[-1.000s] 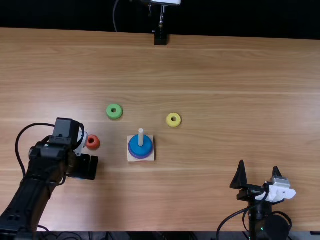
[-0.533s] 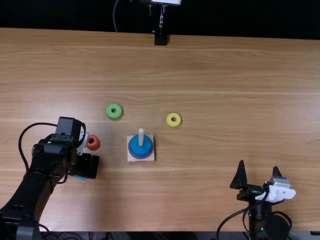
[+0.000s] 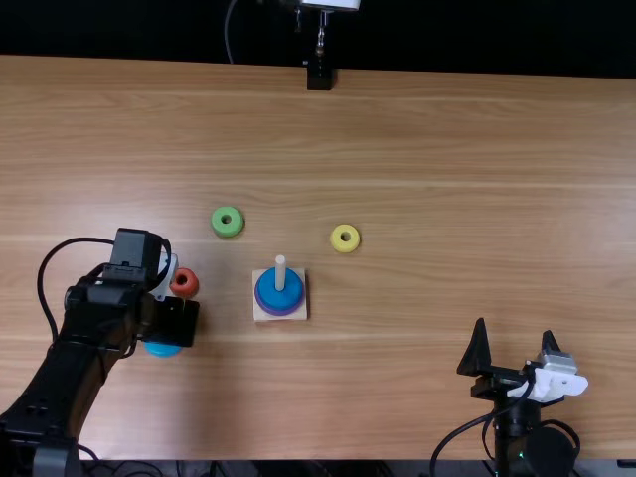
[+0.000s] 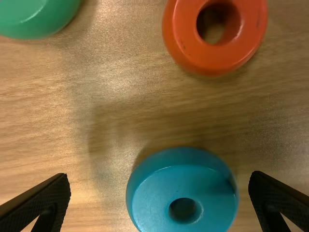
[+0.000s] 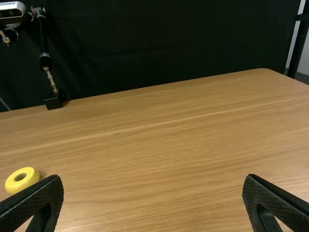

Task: Build the Hanoi tower: stack the rings onto the peg from bottom to top in this color order: purple, dark blue, light blue, dark green, light green, yellow, orange.

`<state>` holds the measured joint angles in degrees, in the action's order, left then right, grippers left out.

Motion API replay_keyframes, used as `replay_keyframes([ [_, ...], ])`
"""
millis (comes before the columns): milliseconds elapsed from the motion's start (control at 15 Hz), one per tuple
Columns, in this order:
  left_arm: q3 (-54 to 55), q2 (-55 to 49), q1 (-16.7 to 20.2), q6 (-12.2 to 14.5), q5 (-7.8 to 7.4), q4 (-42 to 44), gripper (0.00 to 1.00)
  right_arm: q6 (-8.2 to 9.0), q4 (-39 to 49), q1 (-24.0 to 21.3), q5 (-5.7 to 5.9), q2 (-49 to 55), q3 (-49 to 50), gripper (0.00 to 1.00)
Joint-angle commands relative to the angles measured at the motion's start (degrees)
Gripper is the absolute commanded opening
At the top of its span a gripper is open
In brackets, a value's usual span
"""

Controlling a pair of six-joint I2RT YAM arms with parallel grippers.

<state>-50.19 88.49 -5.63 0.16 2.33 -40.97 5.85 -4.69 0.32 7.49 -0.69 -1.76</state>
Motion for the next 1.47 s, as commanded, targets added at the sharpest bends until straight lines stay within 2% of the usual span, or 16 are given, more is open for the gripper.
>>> replay_keyframes([
  [0, -0.17, 1.95, -0.79, 0.15, -0.64, -0.06, 1.0, 0.06, -0.65, -0.23, -0.1, 0.69, 0.79, 1.0],
  [467, -0.17, 4.15, -1.32, 0.15, -0.64, -0.58, 1.0, 0.06, -0.65, -0.23, -0.1, 0.69, 0.79, 1.0],
  [533, -0.25, 4.32, -1.32, -0.06, -0.64, -0.9, 1.0, 0.06, -0.65, -0.4, -0.1, 0.69, 0.79, 1.0],
  [733, -0.25, 4.32, -1.32, -3.22, -0.64, -0.9, 1.0, 0.06, -0.65, -0.4, -0.1, 0.69, 0.88, 1.0],
  [1133, -0.52, 4.5, -1.4, -3.22, -0.96, -0.48, 0.99, 0.16, -0.65, -0.23, -0.1, 0.69, 0.79, 1.0],
  [1200, -0.69, 4.5, -1.4, -3.33, -0.96, -0.69, 0.82, 0.16, -0.65, -0.4, -0.1, 0.69, 0.79, 1.0],
  [1267, -0.87, 4.5, -1.4, -3.86, -0.96, -0.79, 0.72, 0.06, -0.65, -0.4, -0.1, 0.69, 0.79, 1.0],
  [1400, -0.96, 4.59, -1.4, -5.23, -0.96, -0.69, 0.63, 0.16, -0.65, -0.4, -0.1, 0.69, 0.79, 1.0],
])
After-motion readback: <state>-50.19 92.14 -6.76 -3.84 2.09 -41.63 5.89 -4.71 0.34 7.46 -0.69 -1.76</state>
